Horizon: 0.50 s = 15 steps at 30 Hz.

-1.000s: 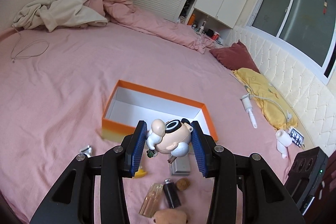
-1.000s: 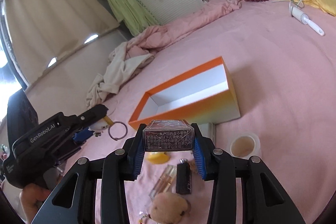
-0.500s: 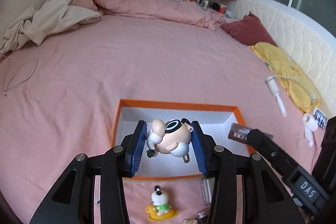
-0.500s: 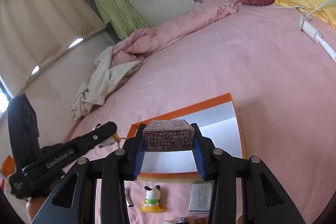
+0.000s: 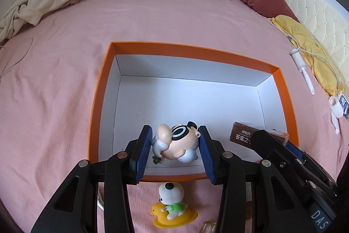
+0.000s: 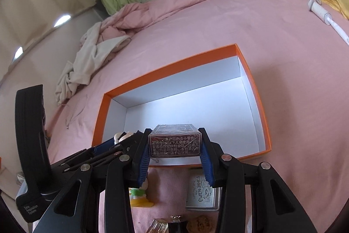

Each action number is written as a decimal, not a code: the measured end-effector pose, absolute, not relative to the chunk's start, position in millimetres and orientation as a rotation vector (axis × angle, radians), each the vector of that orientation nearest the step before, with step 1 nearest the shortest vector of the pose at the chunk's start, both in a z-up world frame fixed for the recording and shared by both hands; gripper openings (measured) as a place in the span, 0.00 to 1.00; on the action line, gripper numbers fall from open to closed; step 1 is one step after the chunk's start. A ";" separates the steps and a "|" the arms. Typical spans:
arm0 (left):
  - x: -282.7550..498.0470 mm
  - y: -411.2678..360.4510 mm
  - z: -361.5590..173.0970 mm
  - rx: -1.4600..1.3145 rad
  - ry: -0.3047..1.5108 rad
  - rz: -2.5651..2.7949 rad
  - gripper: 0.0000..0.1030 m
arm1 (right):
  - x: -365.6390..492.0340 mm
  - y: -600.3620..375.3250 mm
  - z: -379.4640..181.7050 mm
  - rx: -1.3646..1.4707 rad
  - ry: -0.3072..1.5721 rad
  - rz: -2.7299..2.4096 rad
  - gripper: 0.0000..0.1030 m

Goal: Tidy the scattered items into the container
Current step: 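Carry the card box and keychain figure into the orange box and release them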

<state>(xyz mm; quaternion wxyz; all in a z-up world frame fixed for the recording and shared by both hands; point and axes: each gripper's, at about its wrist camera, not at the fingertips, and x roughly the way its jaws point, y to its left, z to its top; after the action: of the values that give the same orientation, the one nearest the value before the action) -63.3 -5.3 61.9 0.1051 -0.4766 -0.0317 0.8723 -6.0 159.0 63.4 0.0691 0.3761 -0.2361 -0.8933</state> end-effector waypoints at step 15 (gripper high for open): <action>-61.8 -12.2 65.0 -1.378 -0.140 2.577 0.43 | -3.1 157.4 59.6 1.120 -0.680 -2.697 0.39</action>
<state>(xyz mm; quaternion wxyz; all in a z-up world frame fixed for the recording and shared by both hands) -61.8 -12.2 65.0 0.1079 -0.4682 -0.0474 0.8757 -3.1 157.4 59.6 0.0714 0.3726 -0.2262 -0.8972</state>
